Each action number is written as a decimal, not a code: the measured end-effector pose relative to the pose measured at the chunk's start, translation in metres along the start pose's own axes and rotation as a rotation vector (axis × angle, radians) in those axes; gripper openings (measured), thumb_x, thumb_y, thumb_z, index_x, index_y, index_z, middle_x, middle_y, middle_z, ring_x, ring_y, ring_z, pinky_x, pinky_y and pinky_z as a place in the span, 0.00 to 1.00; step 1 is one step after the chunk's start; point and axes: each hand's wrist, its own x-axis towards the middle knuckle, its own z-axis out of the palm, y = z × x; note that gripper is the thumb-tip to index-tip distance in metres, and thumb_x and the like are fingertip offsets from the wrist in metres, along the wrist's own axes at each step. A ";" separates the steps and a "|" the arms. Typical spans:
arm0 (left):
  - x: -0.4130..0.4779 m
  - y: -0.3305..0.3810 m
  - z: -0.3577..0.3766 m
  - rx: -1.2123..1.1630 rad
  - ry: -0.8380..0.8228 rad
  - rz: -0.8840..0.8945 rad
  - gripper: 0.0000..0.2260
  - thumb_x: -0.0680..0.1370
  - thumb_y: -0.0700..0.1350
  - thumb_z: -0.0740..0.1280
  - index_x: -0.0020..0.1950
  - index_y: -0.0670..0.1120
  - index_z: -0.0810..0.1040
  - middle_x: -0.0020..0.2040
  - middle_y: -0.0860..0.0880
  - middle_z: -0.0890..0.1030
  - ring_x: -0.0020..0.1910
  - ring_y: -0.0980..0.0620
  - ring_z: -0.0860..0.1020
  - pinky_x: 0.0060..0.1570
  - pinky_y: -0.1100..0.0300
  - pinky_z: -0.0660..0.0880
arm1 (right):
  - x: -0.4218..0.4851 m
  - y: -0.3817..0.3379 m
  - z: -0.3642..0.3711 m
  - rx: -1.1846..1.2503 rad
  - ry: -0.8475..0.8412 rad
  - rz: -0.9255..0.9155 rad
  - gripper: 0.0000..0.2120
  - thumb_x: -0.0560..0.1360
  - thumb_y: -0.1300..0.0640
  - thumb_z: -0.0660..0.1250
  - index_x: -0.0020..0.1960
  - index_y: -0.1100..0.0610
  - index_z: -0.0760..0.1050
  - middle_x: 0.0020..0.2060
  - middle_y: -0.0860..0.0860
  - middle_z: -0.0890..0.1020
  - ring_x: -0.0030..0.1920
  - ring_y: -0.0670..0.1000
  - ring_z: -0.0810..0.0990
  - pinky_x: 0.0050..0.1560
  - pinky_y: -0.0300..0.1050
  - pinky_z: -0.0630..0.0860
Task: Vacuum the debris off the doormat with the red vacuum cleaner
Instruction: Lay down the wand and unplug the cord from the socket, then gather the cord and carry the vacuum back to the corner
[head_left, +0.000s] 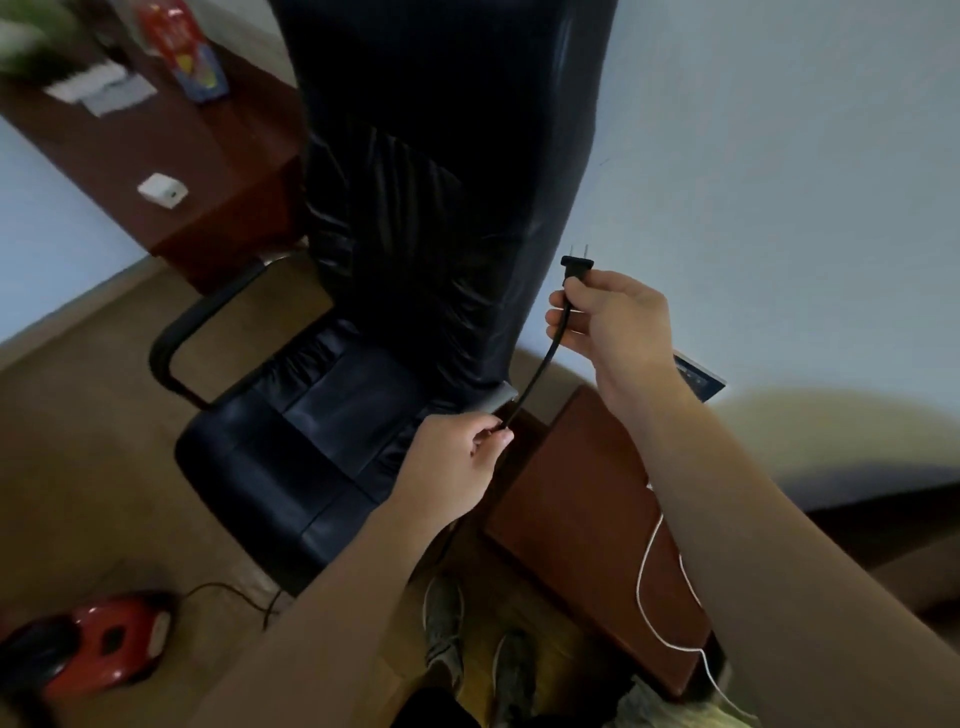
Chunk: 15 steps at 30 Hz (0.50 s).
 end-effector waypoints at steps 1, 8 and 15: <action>-0.008 -0.001 -0.008 -0.002 0.026 -0.028 0.19 0.78 0.55 0.63 0.46 0.40 0.83 0.32 0.46 0.82 0.31 0.48 0.81 0.33 0.45 0.78 | -0.006 -0.001 0.010 -0.007 -0.034 -0.001 0.04 0.80 0.66 0.66 0.51 0.61 0.79 0.39 0.57 0.81 0.37 0.53 0.80 0.46 0.50 0.83; -0.077 -0.028 -0.076 0.004 0.192 -0.222 0.13 0.81 0.49 0.66 0.45 0.40 0.82 0.34 0.44 0.82 0.34 0.45 0.81 0.38 0.43 0.79 | -0.059 0.010 0.104 -0.077 -0.262 0.008 0.03 0.80 0.64 0.67 0.51 0.58 0.78 0.38 0.55 0.82 0.36 0.51 0.81 0.43 0.46 0.83; -0.175 -0.063 -0.155 0.000 0.369 -0.404 0.11 0.82 0.51 0.65 0.46 0.48 0.83 0.35 0.51 0.81 0.35 0.53 0.80 0.40 0.48 0.80 | -0.145 0.045 0.215 -0.159 -0.498 0.017 0.03 0.81 0.63 0.66 0.50 0.57 0.78 0.40 0.55 0.81 0.38 0.51 0.81 0.47 0.49 0.83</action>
